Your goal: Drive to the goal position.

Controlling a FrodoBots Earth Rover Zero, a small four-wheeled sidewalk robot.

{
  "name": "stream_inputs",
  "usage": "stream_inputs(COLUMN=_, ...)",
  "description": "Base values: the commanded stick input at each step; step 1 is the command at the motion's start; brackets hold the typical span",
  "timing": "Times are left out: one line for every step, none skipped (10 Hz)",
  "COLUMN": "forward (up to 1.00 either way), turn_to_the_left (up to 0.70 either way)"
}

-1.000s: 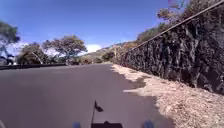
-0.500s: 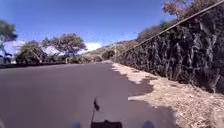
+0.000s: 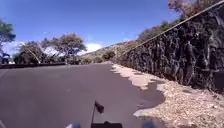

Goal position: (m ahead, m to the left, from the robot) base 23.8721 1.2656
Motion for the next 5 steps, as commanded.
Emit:
stream_inputs(forward=1.00, turn_to_the_left=0.00)
stream_inputs(forward=1.00, turn_to_the_left=0.00)
stream_inputs(forward=1.00, turn_to_the_left=0.31)
stream_inputs(forward=1.00, turn_to_the_left=0.31)
stream_inputs(forward=1.00, turn_to_the_left=0.31)
